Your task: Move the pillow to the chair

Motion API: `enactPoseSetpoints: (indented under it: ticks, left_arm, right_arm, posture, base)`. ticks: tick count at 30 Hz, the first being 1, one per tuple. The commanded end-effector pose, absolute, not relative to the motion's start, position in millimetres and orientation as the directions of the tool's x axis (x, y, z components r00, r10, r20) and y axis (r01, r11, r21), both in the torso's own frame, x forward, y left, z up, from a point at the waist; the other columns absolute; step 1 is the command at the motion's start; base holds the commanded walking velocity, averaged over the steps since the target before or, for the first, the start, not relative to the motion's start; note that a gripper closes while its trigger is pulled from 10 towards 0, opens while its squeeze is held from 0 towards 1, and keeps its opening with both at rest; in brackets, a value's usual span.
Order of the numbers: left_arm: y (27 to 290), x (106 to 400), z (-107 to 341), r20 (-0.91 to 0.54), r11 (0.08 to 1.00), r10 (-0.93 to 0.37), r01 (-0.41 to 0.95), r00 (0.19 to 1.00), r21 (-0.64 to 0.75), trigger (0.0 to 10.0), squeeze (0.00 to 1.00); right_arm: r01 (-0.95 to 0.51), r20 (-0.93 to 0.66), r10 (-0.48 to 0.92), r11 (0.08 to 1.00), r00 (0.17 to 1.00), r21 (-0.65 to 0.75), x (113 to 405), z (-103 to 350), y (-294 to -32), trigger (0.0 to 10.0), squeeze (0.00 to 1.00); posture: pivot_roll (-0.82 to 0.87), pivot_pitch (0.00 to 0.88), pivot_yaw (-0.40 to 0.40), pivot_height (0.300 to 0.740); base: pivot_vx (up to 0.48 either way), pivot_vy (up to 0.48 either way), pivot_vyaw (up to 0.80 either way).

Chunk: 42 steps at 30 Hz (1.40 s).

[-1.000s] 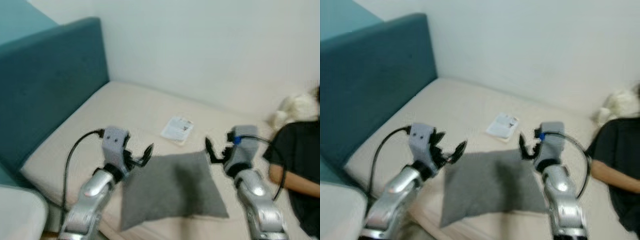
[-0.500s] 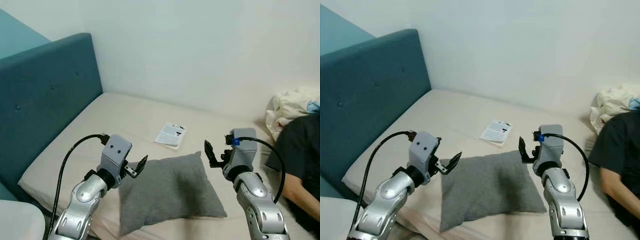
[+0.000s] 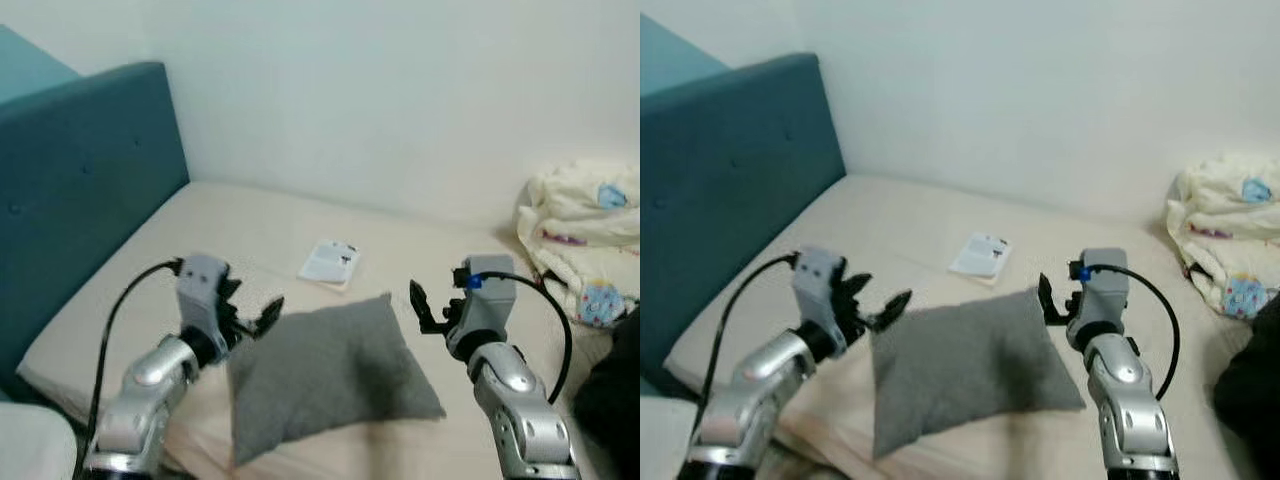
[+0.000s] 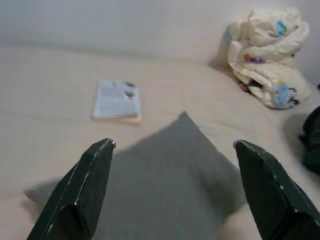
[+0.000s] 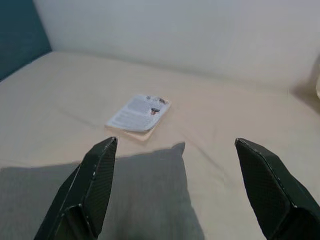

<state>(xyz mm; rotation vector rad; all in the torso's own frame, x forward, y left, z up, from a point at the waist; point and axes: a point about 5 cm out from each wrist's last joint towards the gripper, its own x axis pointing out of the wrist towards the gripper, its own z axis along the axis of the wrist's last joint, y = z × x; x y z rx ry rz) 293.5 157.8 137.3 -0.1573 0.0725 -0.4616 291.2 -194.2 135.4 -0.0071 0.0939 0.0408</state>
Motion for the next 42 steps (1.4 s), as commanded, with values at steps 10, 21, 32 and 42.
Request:
enactPoseSetpoints:
  ticks: [10, 21, 32, 42]
  left_arm:
    - [165.9, 296.2, 126.5, -0.127, 0.853, -0.471, 0.415, 0.873, -0.316, 10.0, 0.00]
    - [160.1, 293.8, 127.9, -0.149, 0.835, -0.508, 0.442, 0.849, -0.328, 10.0, 0.00]
    - [159.2, 293.9, 130.0, -0.149, 0.830, -0.515, 0.447, 0.844, -0.333, 10.0, 0.00]
    - [154.0, 291.5, 126.9, -0.152, 0.810, -0.531, 0.447, 0.834, -0.379, 10.0, 0.00]
  right_arm:
    - [-0.040, -0.083, 0.043, 0.998, 0.996, 0.039, 289.4, 135.2, -195.4, 10.0, 0.00]
    - [-0.040, -0.076, 0.044, 0.998, 0.996, 0.052, 289.2, 135.6, -194.2, 10.0, 0.00]
    - [-0.042, -0.075, 0.046, 0.997, 0.996, 0.057, 288.9, 135.6, -194.4, 10.0, 0.00]
    - [-0.046, -0.105, 0.050, 0.998, 0.993, 0.044, 288.7, 132.0, -194.6, 10.0, 0.00]
  posture:
    - [-0.05, 0.000, -0.018, 0.606]
    - [-0.05, 0.000, -0.012, 0.606]
    - [-0.05, 0.000, -0.015, 0.606]
    - [-0.05, 0.000, -0.016, 0.591]
  base:
    - [0.000, 0.000, 0.00]
    - [0.000, 0.000, 0.00]
    - [0.000, 0.000, 0.00]
    - [0.000, 0.000, 0.00]
